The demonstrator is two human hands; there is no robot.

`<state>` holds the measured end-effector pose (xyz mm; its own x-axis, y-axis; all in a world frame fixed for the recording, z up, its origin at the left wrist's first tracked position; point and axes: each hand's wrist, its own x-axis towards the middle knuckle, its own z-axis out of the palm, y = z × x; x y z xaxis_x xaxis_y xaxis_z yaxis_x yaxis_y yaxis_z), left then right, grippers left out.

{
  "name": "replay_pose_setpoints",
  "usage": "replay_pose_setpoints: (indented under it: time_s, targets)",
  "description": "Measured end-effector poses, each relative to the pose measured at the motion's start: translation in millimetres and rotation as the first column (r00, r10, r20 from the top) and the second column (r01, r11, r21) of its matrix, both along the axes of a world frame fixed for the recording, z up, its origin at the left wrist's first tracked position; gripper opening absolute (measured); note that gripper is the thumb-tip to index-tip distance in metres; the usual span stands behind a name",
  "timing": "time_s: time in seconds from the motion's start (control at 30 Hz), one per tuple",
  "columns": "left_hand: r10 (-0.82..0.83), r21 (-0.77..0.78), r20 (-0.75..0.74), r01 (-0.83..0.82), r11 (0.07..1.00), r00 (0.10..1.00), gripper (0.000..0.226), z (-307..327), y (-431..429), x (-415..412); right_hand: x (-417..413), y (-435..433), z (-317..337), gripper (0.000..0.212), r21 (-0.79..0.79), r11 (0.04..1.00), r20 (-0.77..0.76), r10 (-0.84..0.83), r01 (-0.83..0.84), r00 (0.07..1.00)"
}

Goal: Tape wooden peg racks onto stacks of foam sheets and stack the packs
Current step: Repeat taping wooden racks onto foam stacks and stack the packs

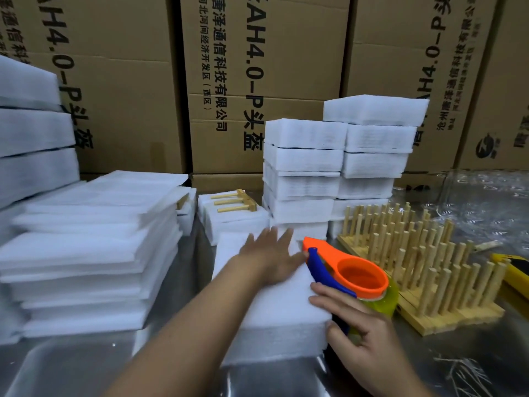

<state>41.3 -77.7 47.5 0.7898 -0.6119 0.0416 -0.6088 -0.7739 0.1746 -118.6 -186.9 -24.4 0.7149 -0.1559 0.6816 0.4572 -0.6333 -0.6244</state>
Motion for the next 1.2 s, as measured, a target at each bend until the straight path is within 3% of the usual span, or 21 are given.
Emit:
replay_pose_setpoints:
  time_s: [0.2, 0.27, 0.33, 0.4, 0.47, 0.53, 0.6, 0.8, 0.93, 1.1, 1.2]
  targets:
    - [0.050, 0.021, -0.060, -0.049, 0.999, 0.997, 0.077, -14.5, 0.0, 6.9, -3.6, -5.5, 12.6, 0.026, -0.091, 0.996, 0.011, 0.021, -0.020, 1.000]
    - [0.054, 0.013, -0.054, -0.053, 0.999, 0.997, 0.078, -14.8, 0.0, 6.2, -0.9, -12.4, 26.4, 0.031, -0.123, 0.990, 0.130, -0.060, 0.076, 0.990]
    - [0.057, 0.015, -0.058, -0.057, 0.998, 0.997, 0.078, -15.4, 0.9, 5.0, 9.9, -23.6, 45.7, 0.035, -0.074, 0.962, 0.217, -0.242, 0.263, 0.946]
    - [0.059, 0.014, -0.060, -0.058, 0.998, 0.996, 0.078, -14.4, 1.8, 4.7, 29.7, -42.4, 67.5, 0.033, -0.095, 0.840, 0.193, -0.511, 0.534, 0.838]
    - [0.060, 0.010, -0.059, -0.059, 0.998, 0.996, 0.079, -13.8, 2.1, 3.6, 51.4, -68.2, 83.2, 0.036, -0.354, 0.615, 0.007, -0.751, 0.704, 0.660]
    - [0.061, 0.005, -0.056, -0.060, 0.998, 0.997, 0.078, -14.1, 2.2, 2.3, 65.5, -90.0, 88.7, 0.038, -0.576, 0.490, -0.158, -0.852, 0.654, 0.500]
    - [0.061, -0.003, -0.053, -0.061, 0.998, 0.997, 0.078, -14.2, 2.4, 1.7, 73.9, -102.9, 86.8, 0.035, -0.664, 0.456, -0.206, -0.873, 0.593, 0.442]
    - [0.058, -0.020, -0.066, -0.060, 0.998, 0.996, 0.077, -13.9, 3.3, 1.4, 84.4, -102.5, 87.5, 0.014, -0.693, 0.444, -0.196, -0.874, 0.568, 0.445]
    - [0.061, -0.021, -0.074, -0.062, 0.998, 0.995, 0.077, -13.8, 2.9, 1.2, 86.8, -96.7, 91.7, 0.016, -0.652, 0.515, -0.213, -0.829, 0.557, 0.517]
    - [0.061, -0.026, -0.076, -0.063, 0.998, 0.995, 0.078, -13.7, 2.9, 1.5, 85.5, -88.7, 90.5, 0.018, -0.581, 0.568, -0.093, -0.758, 0.583, 0.646]
    - [0.060, -0.024, -0.077, -0.062, 0.998, 0.995, 0.078, -13.2, 3.0, 0.8, 84.4, -88.2, 95.2, 0.018, -0.557, 0.588, -0.071, -0.737, 0.586, 0.672]
